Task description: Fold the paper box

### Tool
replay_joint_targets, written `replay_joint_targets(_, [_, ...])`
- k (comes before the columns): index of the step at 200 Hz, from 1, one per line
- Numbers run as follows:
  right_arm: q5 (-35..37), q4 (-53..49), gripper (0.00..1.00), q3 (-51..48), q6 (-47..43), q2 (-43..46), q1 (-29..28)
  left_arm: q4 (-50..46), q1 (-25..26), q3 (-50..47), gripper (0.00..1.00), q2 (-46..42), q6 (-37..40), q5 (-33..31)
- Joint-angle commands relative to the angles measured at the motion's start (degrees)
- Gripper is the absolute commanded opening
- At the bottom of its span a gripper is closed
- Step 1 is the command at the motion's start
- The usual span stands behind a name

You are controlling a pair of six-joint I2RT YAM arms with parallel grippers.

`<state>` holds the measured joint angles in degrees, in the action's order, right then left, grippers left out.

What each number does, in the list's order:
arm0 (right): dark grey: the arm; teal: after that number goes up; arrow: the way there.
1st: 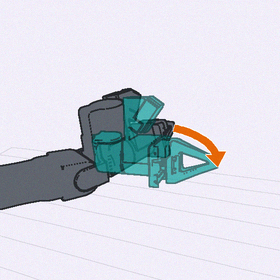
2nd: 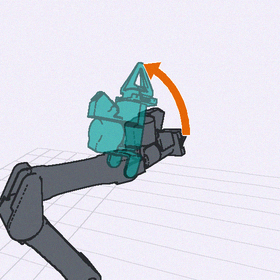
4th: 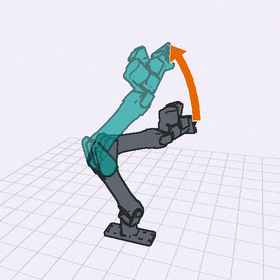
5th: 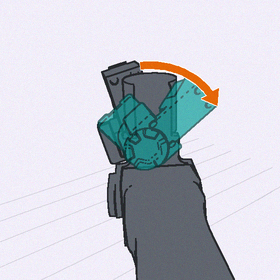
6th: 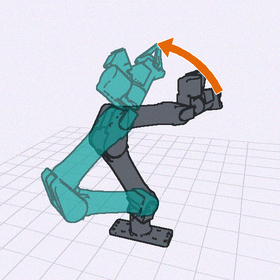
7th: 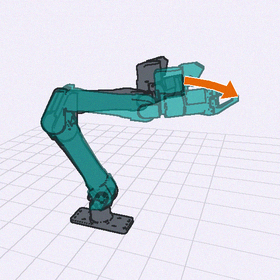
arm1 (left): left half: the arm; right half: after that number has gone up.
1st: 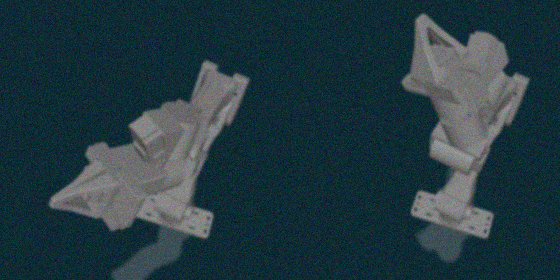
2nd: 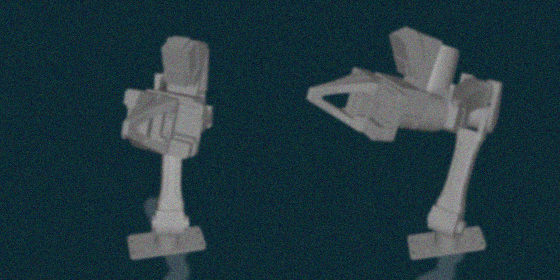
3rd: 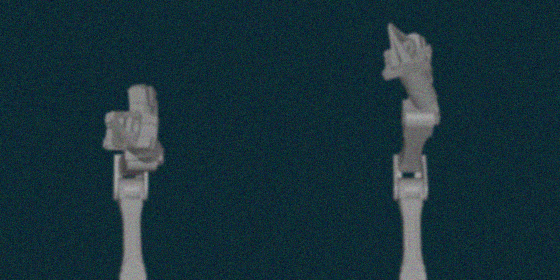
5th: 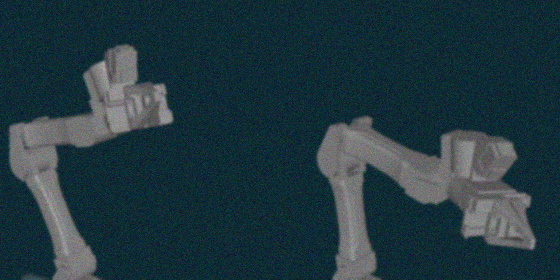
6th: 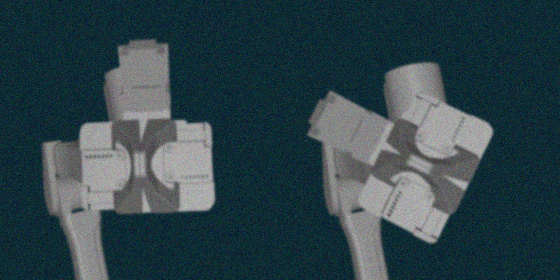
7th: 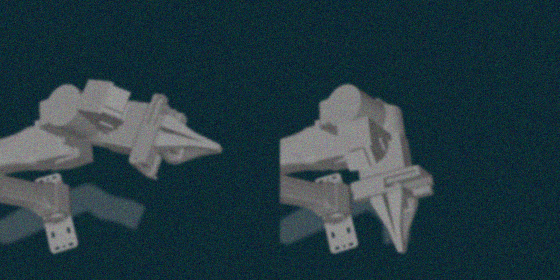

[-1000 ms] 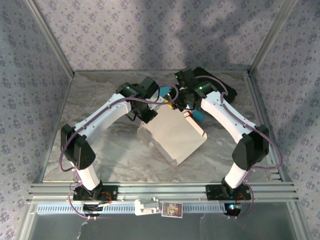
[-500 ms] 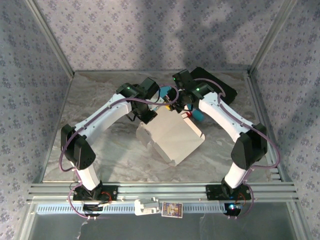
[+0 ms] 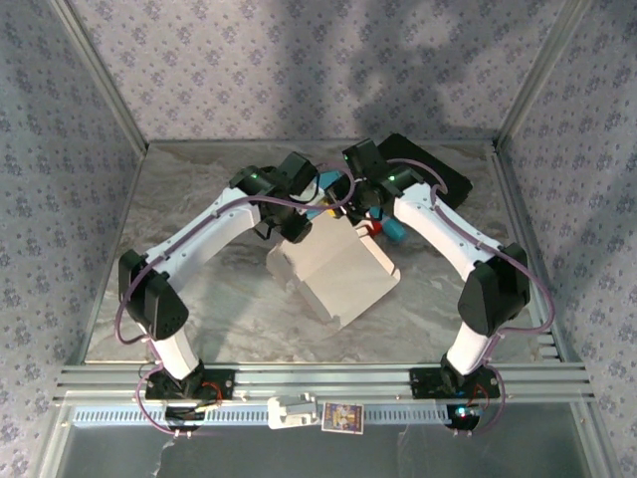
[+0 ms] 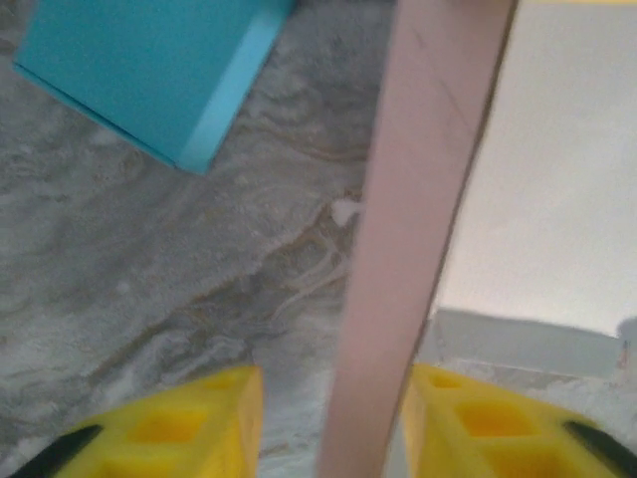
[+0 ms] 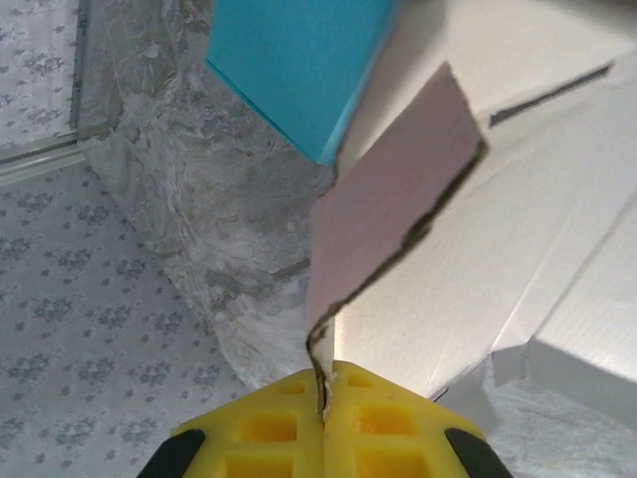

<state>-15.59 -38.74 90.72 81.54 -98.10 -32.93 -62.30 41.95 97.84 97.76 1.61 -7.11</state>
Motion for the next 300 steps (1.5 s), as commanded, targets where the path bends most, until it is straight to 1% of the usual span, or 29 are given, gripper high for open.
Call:
replay_joint_targets(1, [-1.9,0.2,0.0,-3.3,6.1,1.6,0.8,7.0,-2.4,-2.9,0.51,-8.4,-12.1,1.5])
replay_joint_targets(10, [-2.7,1.7,0.0,-5.4,10.1,2.5,1.1,8.9,-4.7,-5.8,0.51,-11.2,-17.0,4.6])
replay_joint_targets(24, [-2.0,4.0,0.0,-8.9,16.7,4.7,1.1,11.7,-7.6,-9.8,0.5,-15.3,-23.8,7.4])
replay_joint_targets(27, [-1.8,4.0,0.0,-9.9,18.1,5.1,1.1,12.3,-8.2,-10.6,0.5,-16.1,-24.9,8.1])
replay_joint_targets(38, [-1.1,9.0,0.0,-13.7,23.3,6.7,1.2,13.4,-10.3,-13.2,0.5,-18.5,-28.6,9.8])
replay_joint_targets(51, [0.3,13.8,0.0,-17.6,28.2,8.2,1.6,14.5,-12.8,-16.3,0.49,-20.1,-31.3,12.6])
replay_joint_targets(70, [0.9,13.8,0.0,-17.8,28.7,8.6,2.8,15.4,-16.7,-22.4,0.48,-22.1,-36.1,15.3])
replay_joint_targets(84, [0.8,13.9,0.0,-18.1,28.6,8.9,3.5,18.2,-21.2,-29.3,0.43,-23.9,-42.3,19.6])
replay_joint_targets(94, [1.0,13.9,0.0,-18.4,28.5,9.2,3.6,22.8,-23.6,-34.8,0.4,-25.4,-45.5,23.0])
replay_joint_targets(111, [1.1,15.3,0.0,-19.2,28.2,9.5,3.7,31.8,-25.8,-41.6,0.38,-27.0,-48.7,25.8])
replay_joint_targets(119, [1.3,16.7,0.0,-19.9,27.9,9.5,3.7,35.2,-26.4,-43.4,0.36,-26.8,-48.4,26.9])
replay_joint_targets(129, [1.5,19.0,0.0,-20.9,26.8,9.5,3.8,37.6,-26.3,-44.3,0.33,-26.2,-45.4,26.8])
replay_joint_targets(141, [1.4,19.6,0.0,-21.1,25.1,9.2,4.1,39.6,-26.5,-45.2,0.33,-25.3,-41.8,26.3])
replay_joint_targets(159, [2.2,24.8,0.0,-21.9,21.8,9.3,4.1,43.5,-26.6,-46.8,0.31,-23.1,-38.2,27.3])
replay_joint_targets(161, [2.3,25.5,0.0,-23.5,21.5,9.4,4.0,43.7,-26.6,-46.9,0.31,-22.8,-37.9,27.4])
replay_joint_targets(170, [2.8,29.7,0.0,-25.7,20.0,9.8,3.7,43.6,-26.6,-46.6,0.29,-21.2,-37.4,27.4])
replay_joint_targets(190, [6.0,37.8,0.0,-30.5,17.8,11.9,2.4,43.5,-26.6,-46.4,0.28,-19.2,-36.5,27.0])
replay_joint_targets(199, [6.3,41.9,0.0,-32.8,17.3,12.3,1.9,44.4,-26.6,-47.1,0.28,-19.5,-36.5,26.4])
replay_joint_targets(223, [6.6,49.4,0.0,-37.3,14.1,13.2,1.1,46.6,-26.6,-49.5,0.28,-21.0,-35.8,24.6])
replay_joint_targets(234, [6.5,52.7,0.0,-39.6,13.0,13.6,0.9,48.2,-26.5,-51.1,0.28,-21.8,-35.2,25.0])
replay_joint_targets(245, [6.2,58.1,0.0,-42.5,12.4,13.6,1.0,50.0,-26.5,-52.6,0.28,-22.2,-34.4,25.9])
replay_joint_targets(261, [5.9,60.7,0.0,-45.2,11.6,13.9,1.2,52.4,-25.8,-54.6,0.27,-22.4,-32.5,27.4])
replay_joint_targets(276, [6.3,65.9,0.0,-47.9,11.5,13.8,1.3,54.7,-24.7,-56.5,0.26,-22.8,-31.5,27.6])
replay_joint_targets(300, [4.9,69.5,0.0,-48.4,11.4,12.7,1.9,57.3,-23.1,-59.0,0.27,-24.0,-30.8,27.4])
